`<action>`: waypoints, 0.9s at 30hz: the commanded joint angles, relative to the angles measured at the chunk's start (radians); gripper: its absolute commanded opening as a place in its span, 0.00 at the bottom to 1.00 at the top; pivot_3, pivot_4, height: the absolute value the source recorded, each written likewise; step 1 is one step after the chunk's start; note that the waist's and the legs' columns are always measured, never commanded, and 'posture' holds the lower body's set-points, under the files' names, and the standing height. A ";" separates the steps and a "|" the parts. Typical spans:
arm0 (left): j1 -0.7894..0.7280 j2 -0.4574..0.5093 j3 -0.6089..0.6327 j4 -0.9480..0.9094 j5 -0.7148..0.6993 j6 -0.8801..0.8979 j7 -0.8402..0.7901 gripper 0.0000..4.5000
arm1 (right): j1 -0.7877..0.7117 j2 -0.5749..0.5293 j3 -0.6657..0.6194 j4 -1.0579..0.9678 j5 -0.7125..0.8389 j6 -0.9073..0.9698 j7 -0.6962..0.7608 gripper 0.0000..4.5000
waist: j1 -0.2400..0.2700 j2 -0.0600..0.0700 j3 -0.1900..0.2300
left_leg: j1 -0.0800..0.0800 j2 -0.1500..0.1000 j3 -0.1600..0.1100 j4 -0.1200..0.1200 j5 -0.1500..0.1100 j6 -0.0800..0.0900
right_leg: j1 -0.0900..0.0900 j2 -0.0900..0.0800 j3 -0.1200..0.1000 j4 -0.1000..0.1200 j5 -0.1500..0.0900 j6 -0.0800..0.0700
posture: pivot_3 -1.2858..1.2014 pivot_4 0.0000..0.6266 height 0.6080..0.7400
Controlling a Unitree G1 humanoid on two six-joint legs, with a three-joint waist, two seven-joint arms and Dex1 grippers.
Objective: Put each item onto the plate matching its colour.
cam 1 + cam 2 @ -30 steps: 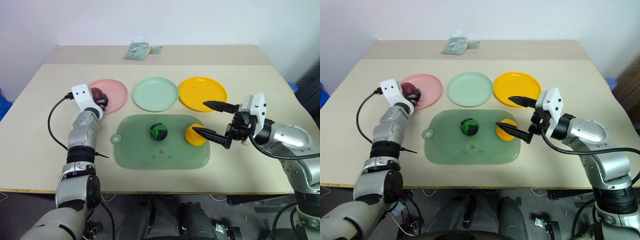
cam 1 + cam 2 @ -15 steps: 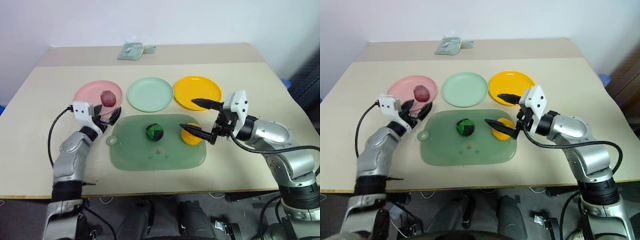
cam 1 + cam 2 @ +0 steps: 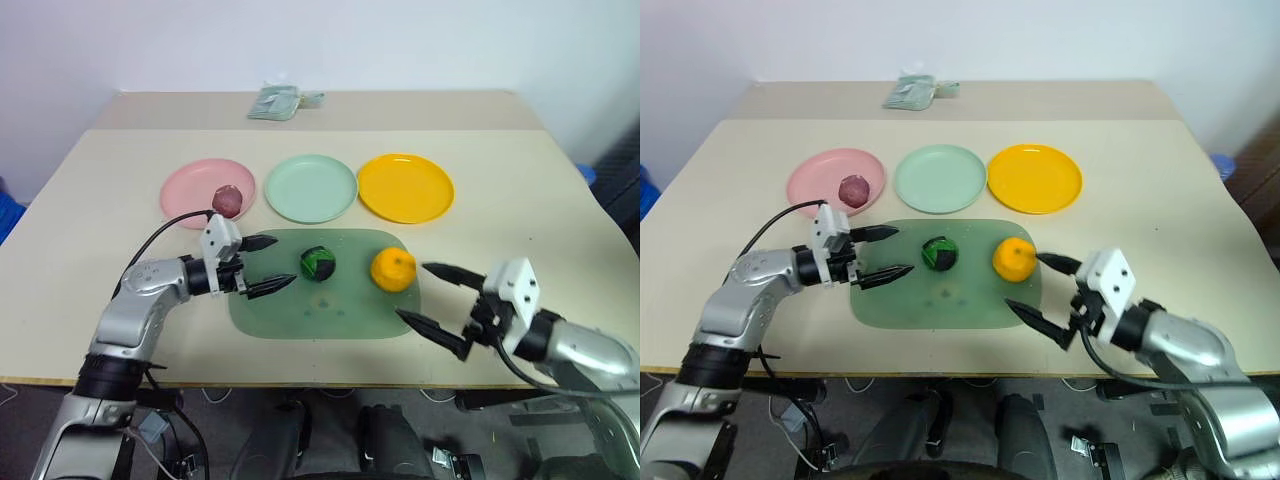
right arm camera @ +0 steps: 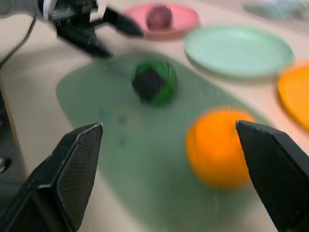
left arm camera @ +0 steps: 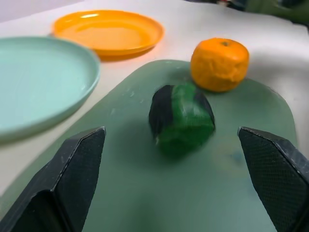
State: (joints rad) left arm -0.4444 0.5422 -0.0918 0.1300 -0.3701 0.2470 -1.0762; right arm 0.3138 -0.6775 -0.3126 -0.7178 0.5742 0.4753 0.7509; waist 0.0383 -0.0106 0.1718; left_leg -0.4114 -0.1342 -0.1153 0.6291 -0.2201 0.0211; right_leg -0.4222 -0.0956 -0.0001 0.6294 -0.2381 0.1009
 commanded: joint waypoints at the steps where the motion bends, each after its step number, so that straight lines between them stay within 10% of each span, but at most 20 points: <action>1: -0.083 -0.043 -0.044 0.098 0.047 -0.057 -0.037 0.99 | 0.096 0.032 -0.110 -0.104 0.021 -0.023 -0.034 1.00 | -0.003 0.000 0.000 | 0.000 0.000 0.000 0.000 0.001 0.001 | 0.000 0.000 0.000 0.000 0.000 0.001 | 0.52 0.24 1.00; 10: -0.260 -0.178 -0.142 0.403 0.179 -0.175 -0.079 0.99 | 0.260 0.111 -0.200 -0.249 0.015 -0.030 -0.126 1.00 | 0.002 0.000 0.000 | 0.000 0.001 0.000 0.001 0.001 0.001 | 0.001 0.000 0.000 0.000 0.001 0.003 | 0.52 0.24 1.00; 16: -0.294 -0.243 -0.097 0.481 0.188 -0.213 -0.027 0.71 | 0.258 0.110 -0.206 -0.288 0.035 -0.008 -0.175 1.00 | 0.002 -0.001 0.000 | 0.000 0.001 0.000 0.000 0.001 0.002 | 0.001 0.000 0.000 0.000 0.001 0.004 | 0.52 0.24 1.00; 27: -0.635 -0.391 0.092 0.828 0.211 -0.052 0.585 0.71 | 0.102 0.064 -0.128 -0.234 0.029 0.014 -0.220 1.00 | 0.002 -0.005 0.002 | -0.001 0.000 0.000 0.003 0.001 0.003 | 0.002 0.001 -0.002 0.000 0.000 0.011 | 0.52 0.24 1.00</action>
State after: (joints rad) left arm -1.0299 0.1650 -0.0377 0.9028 -0.1659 0.1889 -0.5938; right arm 0.4417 -0.5988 -0.4592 -0.9594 0.6030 0.4879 0.5411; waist 0.0407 -0.0156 0.1742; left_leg -0.4118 -0.1341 -0.1156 0.6316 -0.2191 0.0241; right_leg -0.4202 -0.0951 -0.0021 0.6293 -0.2389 0.1125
